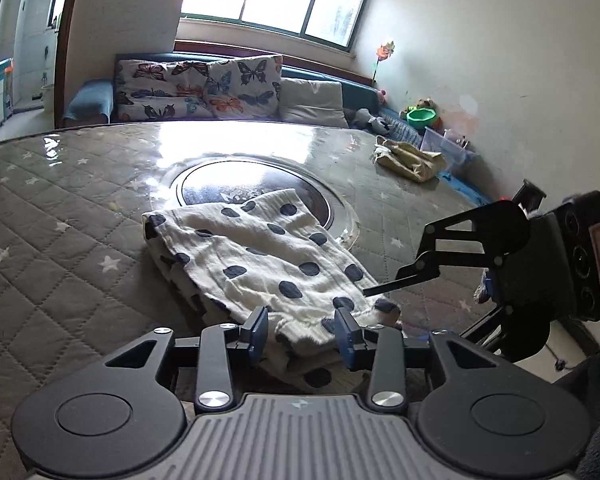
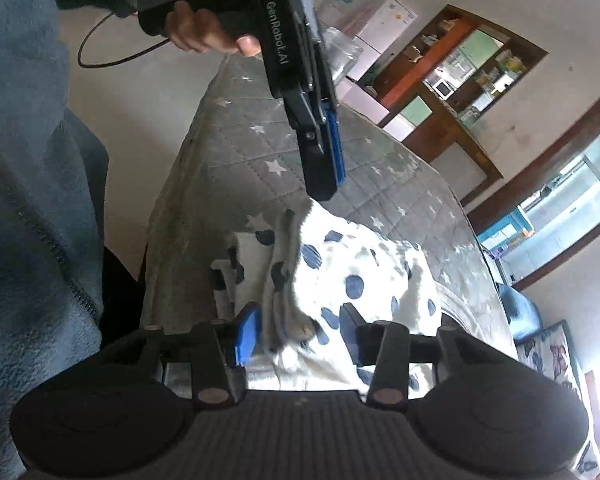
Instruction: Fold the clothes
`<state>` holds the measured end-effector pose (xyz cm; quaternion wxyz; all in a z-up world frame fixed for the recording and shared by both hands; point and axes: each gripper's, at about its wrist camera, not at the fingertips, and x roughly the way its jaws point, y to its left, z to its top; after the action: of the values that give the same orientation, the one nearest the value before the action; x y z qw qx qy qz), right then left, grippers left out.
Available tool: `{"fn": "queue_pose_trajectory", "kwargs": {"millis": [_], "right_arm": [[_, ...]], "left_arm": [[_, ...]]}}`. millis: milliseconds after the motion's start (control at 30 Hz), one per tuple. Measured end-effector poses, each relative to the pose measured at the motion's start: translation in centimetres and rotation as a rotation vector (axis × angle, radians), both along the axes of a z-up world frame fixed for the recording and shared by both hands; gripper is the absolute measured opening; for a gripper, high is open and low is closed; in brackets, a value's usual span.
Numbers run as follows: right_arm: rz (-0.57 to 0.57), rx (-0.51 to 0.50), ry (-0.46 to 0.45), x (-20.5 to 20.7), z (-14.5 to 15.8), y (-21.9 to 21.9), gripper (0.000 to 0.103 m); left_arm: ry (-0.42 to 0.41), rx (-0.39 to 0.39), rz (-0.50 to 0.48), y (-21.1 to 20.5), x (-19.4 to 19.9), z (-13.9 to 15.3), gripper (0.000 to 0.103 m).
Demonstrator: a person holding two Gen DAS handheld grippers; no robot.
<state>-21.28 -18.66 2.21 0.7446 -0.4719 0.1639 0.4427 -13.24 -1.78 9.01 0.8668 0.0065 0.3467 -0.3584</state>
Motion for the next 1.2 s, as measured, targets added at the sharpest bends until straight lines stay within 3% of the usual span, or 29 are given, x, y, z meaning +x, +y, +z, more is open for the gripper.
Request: {"fn": "queue_pose_trajectory", "kwargs": {"millis": [133, 200, 300, 367, 500, 667, 933, 967, 1033, 1100, 1200], "right_arm": [[0.011, -0.021, -0.014, 0.2, -0.6, 1.2, 0.038], [0.009, -0.026, 0.004, 0.5, -0.8, 1.7, 0.032], [-0.007, -0.021, 0.057, 1.1, -0.6, 1.8, 0.02], [-0.032, 0.016, 0.116, 1.7, 0.3, 1.4, 0.019], [-0.085, 0.077, 0.198, 2.9, 2.1, 0.6, 0.017], [-0.115, 0.131, 0.267, 3.6, 4.0, -0.5, 0.016], [-0.096, 0.115, 0.277, 3.5, 4.6, -0.6, 0.016], [-0.096, 0.114, 0.279, 3.7, 4.6, -0.6, 0.016], [-0.099, 0.118, 0.28, 3.8, 4.6, -0.7, 0.016], [-0.103, 0.113, 0.274, 3.8, 4.6, -0.7, 0.016], [-0.111, 0.105, 0.268, 3.7, 4.5, -0.7, 0.019]], "left_arm": [[-0.051, 0.062, -0.038, -0.7, -0.8, 0.0, 0.042], [-0.07, 0.087, -0.053, -1.0, -1.1, -0.1, 0.046], [-0.12, 0.128, -0.082, -1.1, -1.9, -0.2, 0.053], [-0.177, 0.168, -0.106, -1.3, -2.3, -0.3, 0.062], [-0.297, 0.259, -0.184, -1.9, -2.9, -0.7, 0.071], [-0.398, 0.328, -0.282, -2.6, -2.4, -1.7, 0.071], [-0.536, 0.386, -0.431, -3.5, -1.2, -3.0, 0.071], [-0.552, 0.393, -0.449, -3.6, -1.0, -3.2, 0.069], [-0.562, 0.387, -0.479, -3.7, -0.5, -3.9, 0.056], [-0.549, 0.375, -0.489, -3.6, -0.1, -4.1, 0.034], [-0.532, 0.35, -0.479, -3.5, 0.2, -4.3, 0.022]]}}
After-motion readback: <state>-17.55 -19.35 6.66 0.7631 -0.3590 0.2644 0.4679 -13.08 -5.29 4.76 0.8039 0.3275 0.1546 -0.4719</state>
